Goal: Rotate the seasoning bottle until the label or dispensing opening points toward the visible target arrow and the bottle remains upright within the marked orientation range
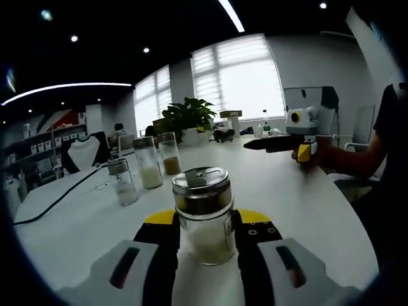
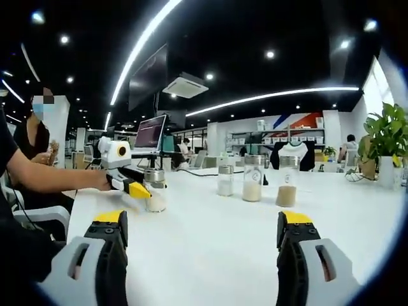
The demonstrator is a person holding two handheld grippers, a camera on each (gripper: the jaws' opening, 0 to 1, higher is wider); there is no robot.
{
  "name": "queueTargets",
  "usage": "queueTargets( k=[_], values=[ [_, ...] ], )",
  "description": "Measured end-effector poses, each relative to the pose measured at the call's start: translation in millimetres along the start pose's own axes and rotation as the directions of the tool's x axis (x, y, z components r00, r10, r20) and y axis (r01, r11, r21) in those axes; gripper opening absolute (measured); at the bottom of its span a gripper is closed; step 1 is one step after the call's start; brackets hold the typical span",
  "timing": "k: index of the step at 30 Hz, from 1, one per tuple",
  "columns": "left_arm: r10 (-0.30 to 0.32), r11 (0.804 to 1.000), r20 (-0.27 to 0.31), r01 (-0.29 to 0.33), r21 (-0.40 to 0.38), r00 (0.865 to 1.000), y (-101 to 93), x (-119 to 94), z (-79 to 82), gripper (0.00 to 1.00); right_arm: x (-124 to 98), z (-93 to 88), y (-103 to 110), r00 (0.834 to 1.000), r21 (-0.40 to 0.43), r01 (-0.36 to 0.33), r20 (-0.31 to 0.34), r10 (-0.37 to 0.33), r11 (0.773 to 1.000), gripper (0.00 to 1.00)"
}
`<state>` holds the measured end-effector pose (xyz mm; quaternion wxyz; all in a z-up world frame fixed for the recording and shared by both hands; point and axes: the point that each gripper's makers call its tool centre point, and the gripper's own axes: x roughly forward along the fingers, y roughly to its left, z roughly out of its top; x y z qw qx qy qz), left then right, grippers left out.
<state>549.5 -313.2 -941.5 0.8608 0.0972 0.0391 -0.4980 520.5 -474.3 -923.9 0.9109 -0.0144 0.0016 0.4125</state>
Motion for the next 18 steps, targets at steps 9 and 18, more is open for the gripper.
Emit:
queueTargets(
  k=[9,18],
  values=[
    [0.005,1.0,-0.013,-0.005,-0.001,1.0,9.7,-0.3,-3.3,0.36,-7.6,-6.7,2.5,0.999,-0.079,-0.021,-0.036,0.018,0.997,1.0],
    [-0.006,1.0,-0.006,0.006,-0.021,1.0,23.1,-3.4,-5.7,0.35,-8.3,-1.8,4.4,0.998,-0.069,-0.056,-0.006,0.056,0.996,1.0]
  ],
)
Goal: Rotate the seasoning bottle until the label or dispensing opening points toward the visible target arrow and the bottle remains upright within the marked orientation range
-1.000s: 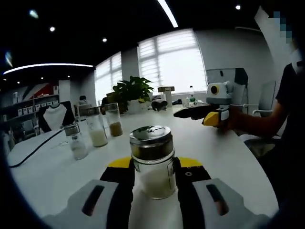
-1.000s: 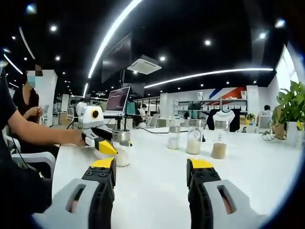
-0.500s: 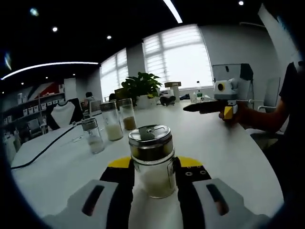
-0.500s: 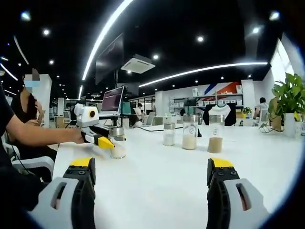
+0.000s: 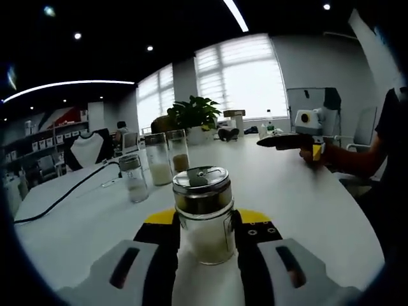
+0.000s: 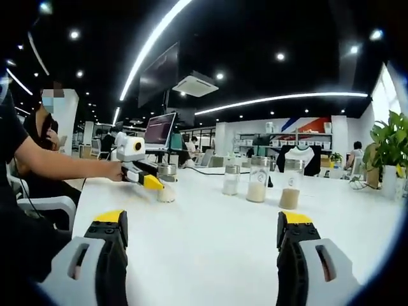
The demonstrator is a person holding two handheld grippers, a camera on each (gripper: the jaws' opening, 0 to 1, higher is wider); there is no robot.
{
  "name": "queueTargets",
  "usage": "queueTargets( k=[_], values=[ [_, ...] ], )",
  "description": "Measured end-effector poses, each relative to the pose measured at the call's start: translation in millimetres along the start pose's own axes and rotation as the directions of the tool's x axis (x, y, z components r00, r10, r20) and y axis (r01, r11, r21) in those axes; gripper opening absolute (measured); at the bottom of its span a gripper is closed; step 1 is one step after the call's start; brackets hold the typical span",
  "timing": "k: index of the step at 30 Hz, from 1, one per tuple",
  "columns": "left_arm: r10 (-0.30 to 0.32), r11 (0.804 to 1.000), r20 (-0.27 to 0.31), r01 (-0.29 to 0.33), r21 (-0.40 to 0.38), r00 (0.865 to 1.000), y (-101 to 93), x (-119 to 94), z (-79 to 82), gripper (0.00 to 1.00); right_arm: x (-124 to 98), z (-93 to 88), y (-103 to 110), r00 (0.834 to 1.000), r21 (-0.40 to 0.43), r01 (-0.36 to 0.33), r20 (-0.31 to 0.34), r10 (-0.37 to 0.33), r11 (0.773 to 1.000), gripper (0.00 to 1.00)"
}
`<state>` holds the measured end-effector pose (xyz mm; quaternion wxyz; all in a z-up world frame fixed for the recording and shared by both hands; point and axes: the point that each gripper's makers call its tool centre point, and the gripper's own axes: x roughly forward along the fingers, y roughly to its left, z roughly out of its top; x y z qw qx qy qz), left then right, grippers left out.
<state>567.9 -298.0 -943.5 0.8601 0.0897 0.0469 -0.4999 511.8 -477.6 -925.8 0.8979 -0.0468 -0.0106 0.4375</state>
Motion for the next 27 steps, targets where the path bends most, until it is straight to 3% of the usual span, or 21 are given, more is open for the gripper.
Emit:
queueTargets(
  k=[4,11,16,17,18,19,20,23,26,27],
  values=[
    [-0.042,0.999,0.007,0.042,0.007,0.999,0.2,0.1,-0.2,0.35,-0.8,0.0,-1.3,1.0,0.026,-0.008,0.004,0.008,1.0,0.99],
    [-0.04,0.999,0.02,0.04,0.001,0.999,1.3,1.5,-0.8,0.36,-1.6,3.1,-2.5,1.0,0.048,-0.009,0.026,0.008,0.999,0.99],
    [-0.028,1.0,-0.093,0.029,0.012,0.995,-7.4,5.0,-30.6,0.58,0.0,1.9,-0.4,1.0,0.034,-0.011,0.017,0.011,0.999,0.99],
    [-0.027,0.999,-0.08,0.029,0.019,0.996,-9.5,3.8,-26.6,0.55,0.0,2.0,-0.4,1.0,0.035,-0.011,0.018,0.011,0.999,0.99],
    [-0.018,1.0,-0.014,0.018,0.01,1.0,-10.4,2.5,-13.5,0.49,0.0,1.9,-0.5,1.0,0.039,-0.012,0.018,0.011,0.999,0.98],
    [-0.002,0.998,-0.004,0.002,-0.056,1.0,-10.5,1.6,-11.5,0.49,0.1,1.8,-0.7,1.0,0.039,-0.012,0.018,0.012,0.999,0.98],
    [-0.016,0.998,0.026,0.018,-0.066,1.0,-11.7,0.4,-5.1,0.5,0.2,1.7,-0.6,1.0,0.039,-0.013,0.017,0.012,0.999,0.98],
    [0.041,0.997,-0.009,-0.042,-0.06,0.999,-5.8,-0.8,-10.4,0.5,0.3,1.5,0.1,1.0,0.032,-0.013,0.016,0.013,0.999,0.98],
    [0.072,0.996,-0.036,-0.073,-0.043,0.997,-1.6,0.8,-15.8,0.35,0.8,1.0,1.2,1.0,0.03,-0.015,0.013,0.014,0.999,0.98],
    [0.067,0.997,-0.014,-0.067,-0.034,0.998,-1.9,0.3,-11.3,0.36,0.9,1.0,1.8,1.0,0.029,-0.015,0.012,0.014,0.999,0.97]
  ],
)
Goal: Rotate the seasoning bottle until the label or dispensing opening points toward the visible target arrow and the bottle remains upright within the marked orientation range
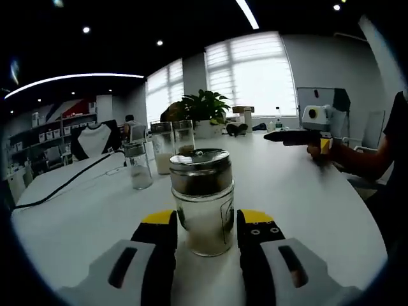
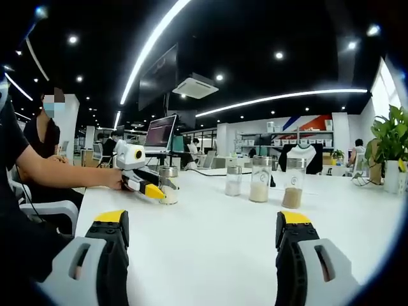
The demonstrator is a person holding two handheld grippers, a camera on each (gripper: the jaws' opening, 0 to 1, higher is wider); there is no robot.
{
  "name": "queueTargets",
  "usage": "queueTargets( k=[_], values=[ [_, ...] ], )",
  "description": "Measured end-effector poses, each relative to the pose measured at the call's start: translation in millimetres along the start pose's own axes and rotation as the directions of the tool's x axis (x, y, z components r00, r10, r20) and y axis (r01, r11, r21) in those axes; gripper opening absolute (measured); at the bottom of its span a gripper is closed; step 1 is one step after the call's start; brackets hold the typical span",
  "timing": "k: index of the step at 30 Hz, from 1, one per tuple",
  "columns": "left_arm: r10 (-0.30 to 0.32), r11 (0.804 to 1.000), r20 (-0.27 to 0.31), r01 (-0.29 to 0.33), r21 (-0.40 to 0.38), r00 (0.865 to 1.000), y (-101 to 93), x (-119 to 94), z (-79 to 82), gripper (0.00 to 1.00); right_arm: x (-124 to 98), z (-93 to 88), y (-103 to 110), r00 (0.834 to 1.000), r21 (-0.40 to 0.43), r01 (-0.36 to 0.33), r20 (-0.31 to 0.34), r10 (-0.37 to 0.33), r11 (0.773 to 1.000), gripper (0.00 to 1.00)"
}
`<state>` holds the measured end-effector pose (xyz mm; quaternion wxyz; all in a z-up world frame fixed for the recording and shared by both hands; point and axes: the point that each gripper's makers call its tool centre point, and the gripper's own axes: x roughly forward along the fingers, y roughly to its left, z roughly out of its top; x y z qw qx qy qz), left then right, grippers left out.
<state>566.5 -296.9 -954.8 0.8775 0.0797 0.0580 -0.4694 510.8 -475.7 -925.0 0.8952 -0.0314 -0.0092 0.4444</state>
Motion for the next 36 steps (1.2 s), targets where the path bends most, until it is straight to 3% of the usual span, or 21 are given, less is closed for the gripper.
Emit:
queueTargets(
  k=[7,11,13,14,15,19,22,25,30,36],
  values=[
    [-0.082,0.997,-0.002,0.082,-0.012,0.997,-11.9,-8.9,1.1,0.35,0.5,-0.6,1.1,1.0,-0.01,-0.001,-0.005,0.001,1.0,0.97],
    [-0.065,0.997,-0.004,0.065,-0.032,0.998,-5.6,-10.1,-1.3,0.35,1.0,-0.9,1.2,1.0,-0.015,0.001,-0.008,-0.001,1.0,0.96],
    [-0.073,0.997,0.005,0.073,-0.034,0.997,-6.4,-10.8,-0.4,0.43,1.0,1.3,0.1,1.0,-0.014,0.009,0.004,-0.009,1.0,0.96],
    [-0.075,0.994,0.026,0.077,-0.079,0.997,-7.8,-11.3,3.4,0.49,0.9,1.4,-0.3,1.0,-0.007,0.007,0.005,-0.007,1.0,0.96],
    [-0.067,0.994,0.022,0.069,-0.088,0.998,-6.1,-10.1,3.3,0.55,0.7,1.5,-0.7,1.0,0.001,0.007,0.006,-0.007,1.0,0.96],
    [-0.018,0.998,-0.012,0.017,-0.056,1.0,-5.0,-10.2,-3.0,0.61,0.4,2.2,-2.7,1.0,0.008,0.014,0.012,-0.014,1.0,0.96],
    [0.034,0.998,-0.002,-0.034,-0.057,0.999,-3.9,-12.9,0.5,0.71,0.4,1.7,-3.1,1.0,0.004,0.02,0.009,-0.02,1.0,0.95],
    [0.086,0.993,0.012,-0.085,-0.081,0.996,-1.3,-16.1,1.9,0.75,0.8,0.5,-4.5,1.0,0.003,0.029,0.001,-0.029,1.0,0.95],
    [0.132,0.988,0.021,-0.13,-0.088,0.991,-10.5,-18.6,1.1,0.86,1.2,0.3,-3.8,1.0,0.004,0.024,0.0,-0.024,1.0,0.92],
    [0.145,0.984,0.067,-0.137,-0.112,0.987,-30.7,-21.7,9.4,0.95,1.6,-0.4,-4.4,1.0,0.004,0.03,-0.003,-0.03,1.0,0.95]
  ],
)
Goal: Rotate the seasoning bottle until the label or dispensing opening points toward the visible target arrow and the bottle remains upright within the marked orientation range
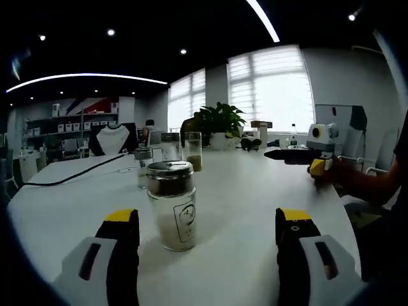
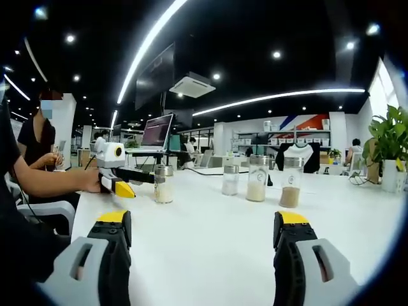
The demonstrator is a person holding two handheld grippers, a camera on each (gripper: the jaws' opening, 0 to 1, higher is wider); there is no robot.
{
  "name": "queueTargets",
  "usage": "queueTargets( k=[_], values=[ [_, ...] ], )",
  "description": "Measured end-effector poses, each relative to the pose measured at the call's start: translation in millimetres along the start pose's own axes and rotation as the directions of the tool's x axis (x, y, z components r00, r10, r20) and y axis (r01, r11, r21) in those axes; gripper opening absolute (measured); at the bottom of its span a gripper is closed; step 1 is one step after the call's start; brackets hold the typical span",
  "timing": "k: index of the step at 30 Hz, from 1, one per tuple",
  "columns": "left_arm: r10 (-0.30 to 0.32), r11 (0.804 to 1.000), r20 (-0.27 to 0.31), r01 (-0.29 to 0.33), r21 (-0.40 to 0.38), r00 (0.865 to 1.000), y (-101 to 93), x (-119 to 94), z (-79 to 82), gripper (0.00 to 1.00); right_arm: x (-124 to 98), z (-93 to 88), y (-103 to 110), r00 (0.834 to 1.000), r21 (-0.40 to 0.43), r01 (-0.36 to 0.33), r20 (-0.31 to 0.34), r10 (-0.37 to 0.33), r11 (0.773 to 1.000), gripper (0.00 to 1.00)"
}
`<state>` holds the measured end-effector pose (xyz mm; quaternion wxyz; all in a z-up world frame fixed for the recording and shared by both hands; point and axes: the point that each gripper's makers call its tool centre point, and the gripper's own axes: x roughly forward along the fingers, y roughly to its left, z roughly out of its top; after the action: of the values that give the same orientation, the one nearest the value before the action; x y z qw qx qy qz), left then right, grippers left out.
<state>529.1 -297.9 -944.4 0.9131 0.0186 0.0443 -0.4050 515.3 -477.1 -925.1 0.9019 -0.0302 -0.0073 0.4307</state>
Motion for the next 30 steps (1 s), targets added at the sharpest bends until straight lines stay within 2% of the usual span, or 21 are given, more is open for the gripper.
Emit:
queueTargets(
  k=[2,4,7,11,13,16,18,19,22,27,30],
  values=[
    [0.011,1.0,0.018,-0.011,-0.01,1.0,1.9,-2.9,1.9,0.98,-0.1,0.0,0.2,1.0,0.003,-0.002,0.0,0.002,1.0,0.96],
    [-0.005,1.0,0.022,0.005,-0.013,1.0,-5.4,-7.6,0.7,0.98,0.0,-0.3,0.4,1.0,0.0,-0.001,-0.002,0.001,1.0,0.97],
    [0.013,1.0,-0.009,-0.013,-0.02,1.0,-1.6,-9.9,-5.1,1.0,0.6,-1.6,2.8,1.0,-0.019,-0.005,-0.011,0.005,1.0,0.98],
    [0.049,0.999,0.055,-0.048,-0.01,0.997,0.4,-21.7,5.3,1.0,0.7,-1.8,4.9,1.0,-0.035,-0.008,-0.015,0.007,0.999,0.99],
    [0.041,0.999,0.082,-0.039,-0.018,0.996,-1.6,-27.6,9.0,1.0,0.8,-2.0,5.3,1.0,-0.035,-0.007,-0.017,0.007,0.999,0.99],
    [0.037,0.999,0.069,-0.038,0.011,0.997,-4.7,-24.1,7.1,1.0,0.1,-1.5,4.4,1.0,-0.025,-0.005,-0.013,0.005,1.0,0.99],
    [0.03,0.999,0.019,-0.031,0.022,0.999,-5.1,-20.6,-0.9,1.0,-1.1,-1.7,10.3,0.999,-0.044,-0.038,-0.02,0.038,0.998,0.91],
    [0.027,0.999,0.017,-0.027,0.023,0.999,-7.6,-19.0,-1.1,1.0,-1.5,-1.3,10.6,0.999,-0.048,-0.036,-0.018,0.035,0.998,0.91],
    [0.02,0.998,0.032,-0.022,0.052,0.999,-14.8,-17.6,2.2,1.0,-0.1,-3.3,9.3,0.999,-0.042,-0.022,-0.029,0.02,0.999,0.93],
    [0.021,1.0,0.079,-0.022,0.018,0.997,-12.8,-22.1,9.9,1.0,-0.5,-1.3,1.9,1.0,0.002,0.018,-0.011,-0.018,1.0,0.99],
    [0.017,0.999,0.065,-0.02,0.035,0.998,-16.8,-20.5,7.5,1.0,0.6,-0.7,5.0,1.0,0.016,0.008,-0.007,-0.008,1.0,0.99]
  ],
)
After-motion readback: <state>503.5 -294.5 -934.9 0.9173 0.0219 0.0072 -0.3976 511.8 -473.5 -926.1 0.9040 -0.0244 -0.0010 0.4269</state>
